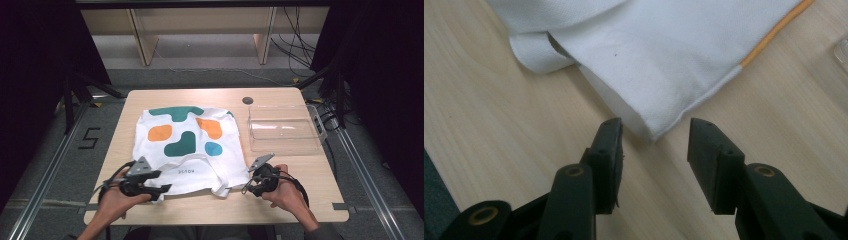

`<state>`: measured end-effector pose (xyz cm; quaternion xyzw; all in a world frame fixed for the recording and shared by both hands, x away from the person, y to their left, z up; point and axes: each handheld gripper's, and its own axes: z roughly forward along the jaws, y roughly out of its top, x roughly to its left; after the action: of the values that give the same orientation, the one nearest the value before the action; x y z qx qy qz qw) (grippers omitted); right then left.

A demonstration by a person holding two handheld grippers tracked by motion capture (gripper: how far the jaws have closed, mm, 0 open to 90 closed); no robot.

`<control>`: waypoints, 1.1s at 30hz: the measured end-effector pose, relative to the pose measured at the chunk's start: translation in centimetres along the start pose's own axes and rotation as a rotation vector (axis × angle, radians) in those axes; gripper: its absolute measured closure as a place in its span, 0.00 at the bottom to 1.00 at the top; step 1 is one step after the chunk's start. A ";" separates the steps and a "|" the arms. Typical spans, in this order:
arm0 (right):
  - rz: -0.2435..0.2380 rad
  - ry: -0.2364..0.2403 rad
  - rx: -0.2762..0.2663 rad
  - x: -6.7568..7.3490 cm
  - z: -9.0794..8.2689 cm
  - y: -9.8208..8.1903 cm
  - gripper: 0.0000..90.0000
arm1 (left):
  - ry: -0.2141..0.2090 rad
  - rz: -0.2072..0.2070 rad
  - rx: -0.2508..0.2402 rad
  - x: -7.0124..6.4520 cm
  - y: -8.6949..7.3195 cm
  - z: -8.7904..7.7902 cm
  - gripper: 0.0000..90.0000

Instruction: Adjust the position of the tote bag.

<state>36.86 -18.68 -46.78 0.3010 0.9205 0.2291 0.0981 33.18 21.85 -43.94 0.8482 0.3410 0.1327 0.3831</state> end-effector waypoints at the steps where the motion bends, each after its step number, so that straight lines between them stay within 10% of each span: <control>1: 0.005 0.002 0.008 0.0 0.0 0.0 0.64 | 0.022 -0.018 0.000 0.6 -0.6 -0.6 0.41; 8: -0.004 -0.016 0.011 0.0 0.3 0.2 0.64 | 0.159 -0.030 0.091 3.9 -5.1 -4.7 0.39; 13: 0.007 -0.007 0.018 0.2 0.7 0.5 0.65 | 0.168 -0.061 0.139 4.8 -7.2 -5.7 0.39; 25: -0.058 -0.035 0.024 0.0 1.3 0.8 0.64 | 0.178 -0.046 0.205 4.3 -7.3 -2.9 0.37; 26: -0.003 -0.022 0.036 0.3 1.3 0.7 0.64 | 0.194 -0.067 0.194 4.3 -7.3 -2.4 0.37; 33: -0.017 -0.057 0.019 0.2 1.6 1.0 0.60 | 0.204 -0.090 0.217 4.9 -7.0 -1.6 0.36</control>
<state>37.72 -17.23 -47.70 0.3006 0.9220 0.2107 0.1235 32.60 29.40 -48.20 0.8508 0.4279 0.1630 0.2580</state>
